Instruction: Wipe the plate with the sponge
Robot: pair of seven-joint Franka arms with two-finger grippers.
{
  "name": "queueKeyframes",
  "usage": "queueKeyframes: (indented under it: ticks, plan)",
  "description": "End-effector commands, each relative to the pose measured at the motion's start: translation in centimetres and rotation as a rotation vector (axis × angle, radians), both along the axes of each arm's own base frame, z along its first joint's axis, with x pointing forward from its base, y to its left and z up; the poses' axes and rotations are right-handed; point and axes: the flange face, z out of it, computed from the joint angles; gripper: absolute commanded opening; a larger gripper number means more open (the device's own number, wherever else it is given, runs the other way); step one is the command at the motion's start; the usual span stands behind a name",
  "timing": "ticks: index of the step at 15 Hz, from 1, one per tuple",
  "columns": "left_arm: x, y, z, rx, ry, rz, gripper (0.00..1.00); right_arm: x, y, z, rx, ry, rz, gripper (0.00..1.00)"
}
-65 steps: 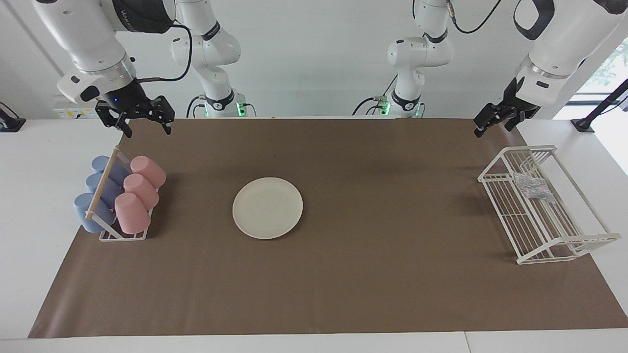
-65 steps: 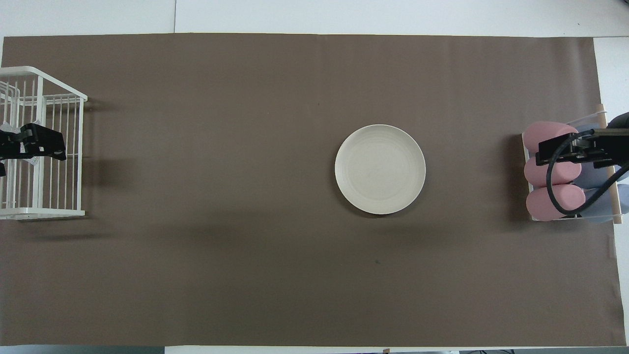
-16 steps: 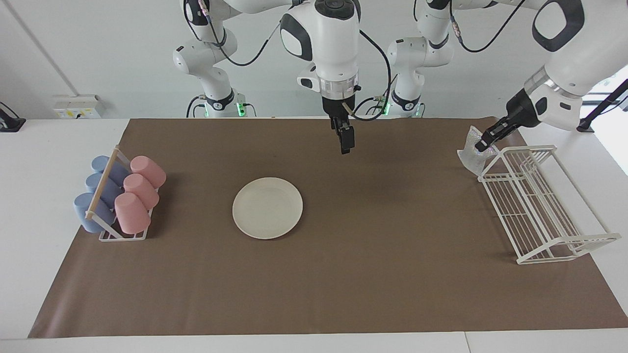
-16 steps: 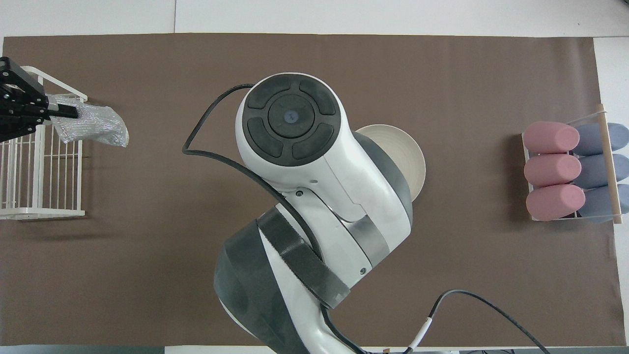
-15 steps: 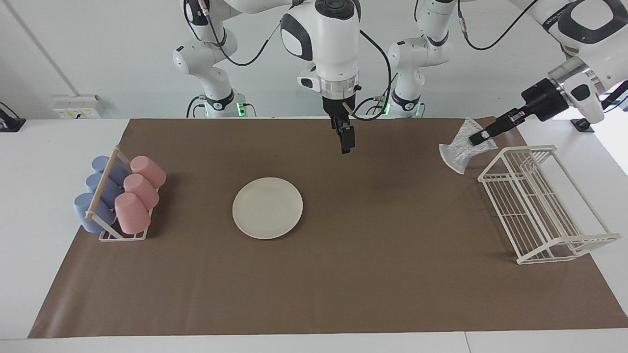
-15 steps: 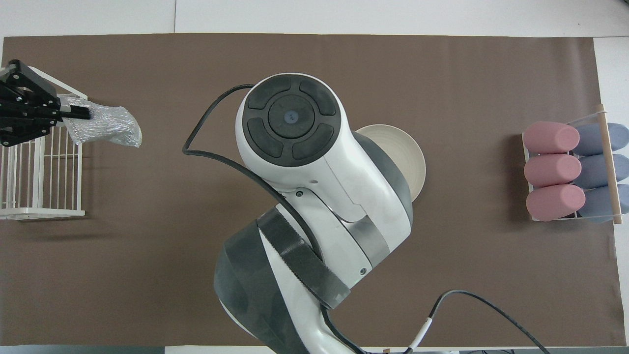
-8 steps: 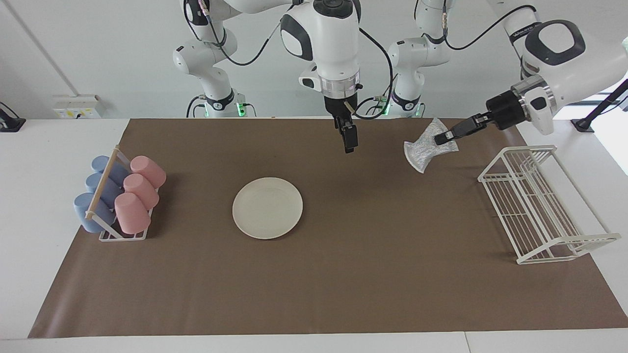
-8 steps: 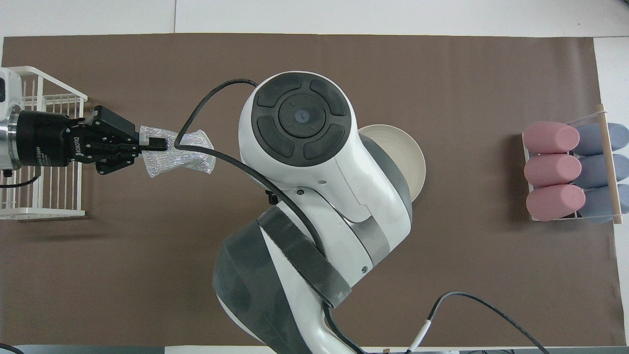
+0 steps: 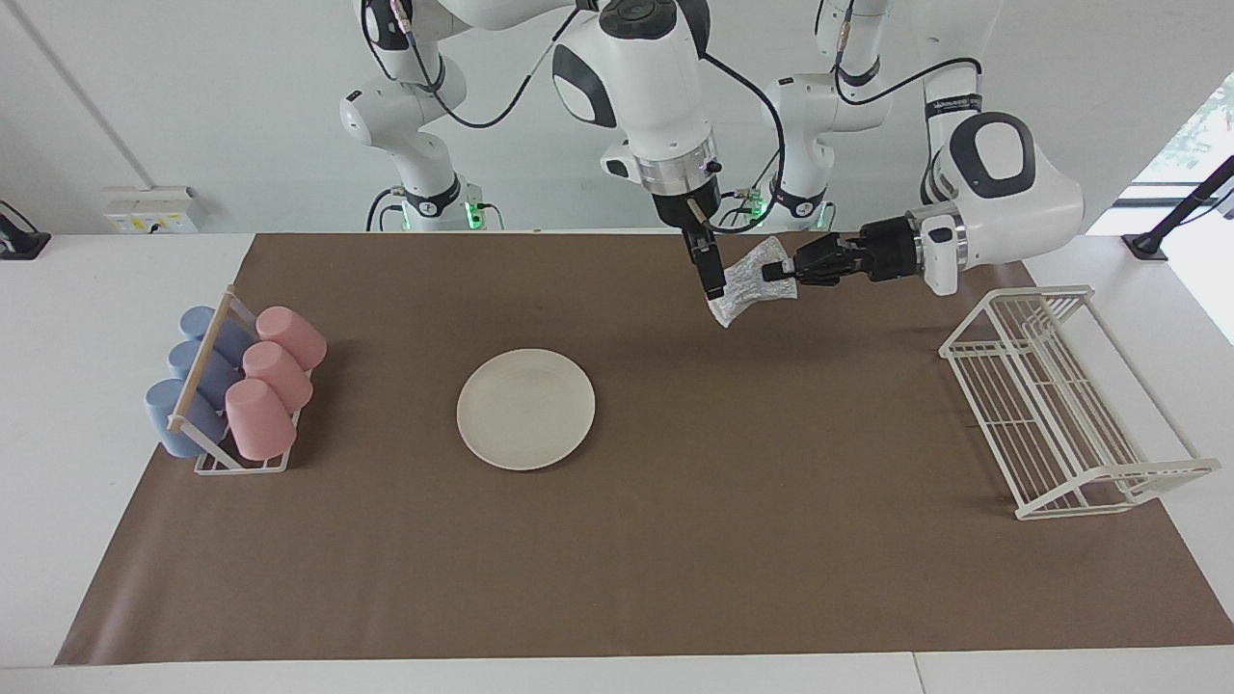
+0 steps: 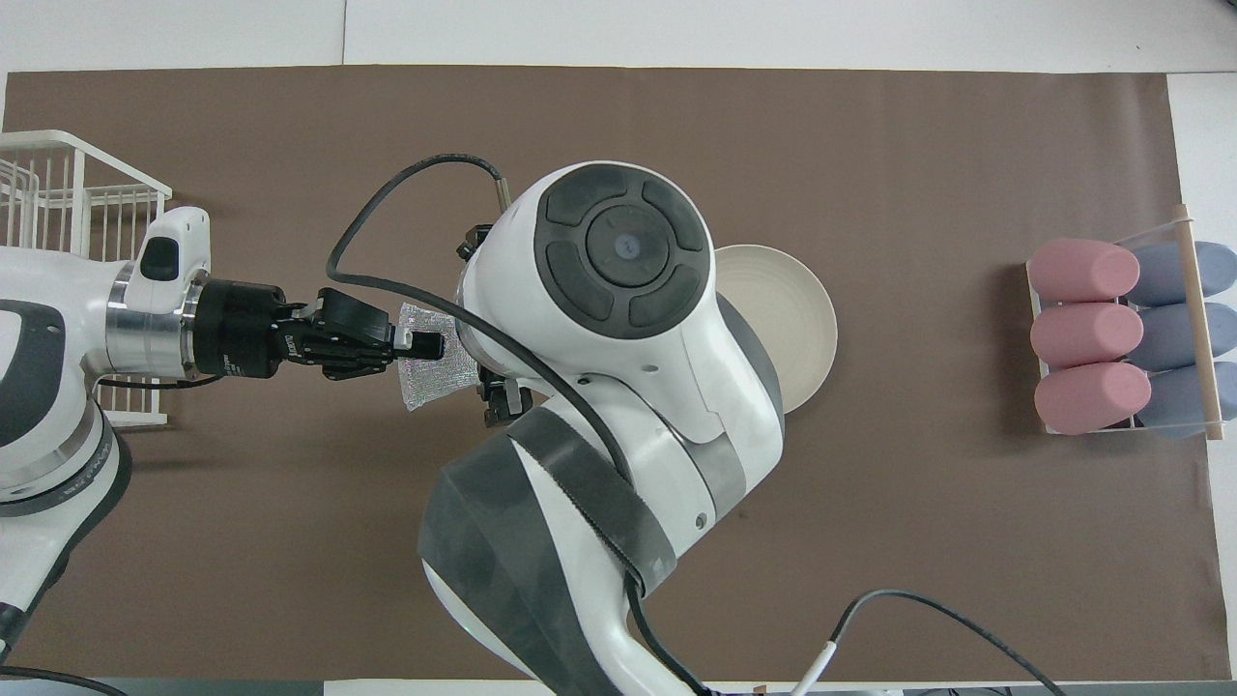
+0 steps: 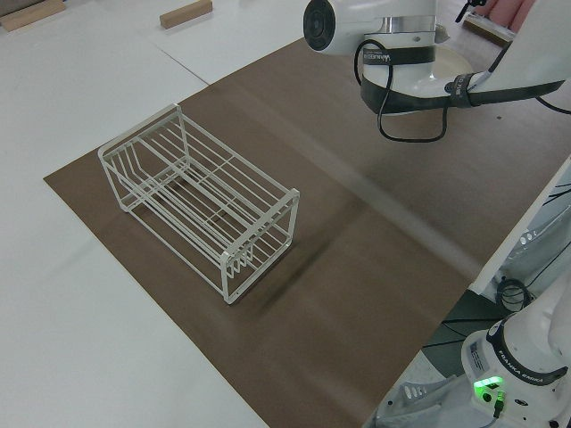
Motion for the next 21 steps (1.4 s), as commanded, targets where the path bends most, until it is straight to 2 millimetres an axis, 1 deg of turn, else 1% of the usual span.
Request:
queueKeyframes:
  ticks: [1,2,6,12,13,14,15,17,18,19,20,21]
  plan:
    - [-1.0,-1.4,-0.3,-0.057,-0.017,-0.019,0.0,-1.8,-0.7,-1.0,0.021,0.005,-0.014,1.0]
    - [-1.2,-1.5,-0.7,-0.058,-0.021,-0.023,0.0,-1.8,-0.7,-1.4,0.023,0.002,-0.018,1.0]
    - [-1.4,-1.5,-0.8,-0.061,-0.024,-0.025,0.0,-2.0,-1.2,-2.2,0.027,-0.005,-0.03,1.0]
    - [-1.4,-1.4,-0.8,-0.064,-0.021,-0.029,0.0,-2.1,-1.6,-2.3,0.005,0.01,-0.015,1.0]
    - [-1.4,-1.3,-0.8,-0.067,-0.02,-0.031,0.0,-2.1,-2.1,-2.3,-0.014,0.011,0.012,1.0]
    - [-1.4,-1.3,-0.7,-0.071,-0.019,-0.036,0.0,-2.3,-2.5,-2.0,-0.022,0.017,0.04,1.0]
    - [-1.4,-1.1,-0.7,-0.071,-0.018,-0.036,0.0,-2.3,-2.8,-1.9,-0.026,0.023,0.043,0.94]
    - [-1.4,-1.0,-0.7,-0.069,-0.02,-0.036,0.0,-2.4,-2.7,-2.0,-0.024,0.016,0.047,0.82]
    - [-1.5,-1.1,-0.7,-0.068,-0.019,-0.038,0.0,-2.5,-2.7,-2.2,-0.022,0.013,0.048,0.68]
    - [-1.5,-1.1,-0.7,-0.069,-0.018,-0.042,0.0,-2.5,-2.8,-2.4,-0.024,0.01,0.06,0.32]
    - [-1.5,-1.0,-0.7,-0.07,-0.018,-0.043,0.0,-2.6,-2.7,-2.3,-0.02,0.004,0.073,0.0]
    - [-1.5,-1.0,-0.7,-0.069,-0.017,-0.045,0.0,-2.7,-2.6,-2.2,-0.019,0.003,0.075,0.0]
